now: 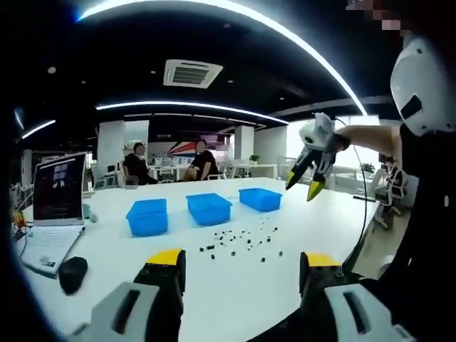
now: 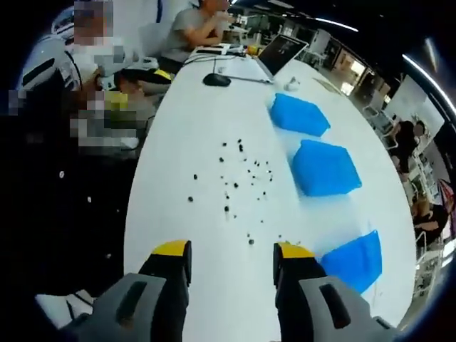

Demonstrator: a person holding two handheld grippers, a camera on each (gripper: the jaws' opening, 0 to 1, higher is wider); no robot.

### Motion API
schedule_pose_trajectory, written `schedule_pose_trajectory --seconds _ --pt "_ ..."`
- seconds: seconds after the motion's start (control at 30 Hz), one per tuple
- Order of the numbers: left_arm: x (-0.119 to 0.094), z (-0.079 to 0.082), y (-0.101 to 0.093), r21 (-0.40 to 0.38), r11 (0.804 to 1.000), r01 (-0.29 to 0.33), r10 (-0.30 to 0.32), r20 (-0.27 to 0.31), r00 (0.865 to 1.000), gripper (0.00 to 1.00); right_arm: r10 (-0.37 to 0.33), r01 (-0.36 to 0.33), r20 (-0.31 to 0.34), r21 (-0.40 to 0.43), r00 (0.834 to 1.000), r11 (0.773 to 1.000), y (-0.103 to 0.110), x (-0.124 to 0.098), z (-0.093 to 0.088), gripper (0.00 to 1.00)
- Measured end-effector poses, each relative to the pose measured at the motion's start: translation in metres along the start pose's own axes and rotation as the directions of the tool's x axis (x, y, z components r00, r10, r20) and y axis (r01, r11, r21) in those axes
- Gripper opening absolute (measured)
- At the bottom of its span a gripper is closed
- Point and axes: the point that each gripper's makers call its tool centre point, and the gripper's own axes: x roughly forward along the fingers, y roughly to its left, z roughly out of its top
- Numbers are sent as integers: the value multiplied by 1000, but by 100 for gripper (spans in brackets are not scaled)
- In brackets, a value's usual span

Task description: Pick up the resistors one by one and place each resistor into its matching bin, sorting the parts by color and model until every resistor is separated into the correct bin for its type

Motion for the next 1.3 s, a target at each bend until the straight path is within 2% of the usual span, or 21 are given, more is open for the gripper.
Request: schedule_pose_trajectory --seconds 0.33,0.57,0.7,0.77,1.07,1.17,1.3 --pt "-2 -18 -10 7 998 55 -54 -80 995 67 53 -52 -97 9 994 999 -12 40 -20 41" --pt "-3 -21 -11 -6 997 74 -75 -92 993 67 90 -90 -149 6 985 996 -15 68 -29 37" --pt "-2 -23 -7 -9 998 66 -67 -97 993 67 103 -105 -182 3 978 995 -18 87 -36 30" --pt "-1 -23 -3 -9 999 47 -48 -93 995 66 108 -108 -192 10 975 994 -20 92 -37 30" --pt "0 -26 -1 -18 999 44 -45 -103 994 66 126 -121 -223 34 967 992 -21 98 -45 24" --pt "1 -26 -1 -22 999 42 -45 -105 994 66 124 -130 -244 -8 962 991 -19 99 -49 22" --pt "2 -29 -3 -25 999 46 -48 -111 993 66 134 -136 -243 9 961 991 -19 100 -47 20"
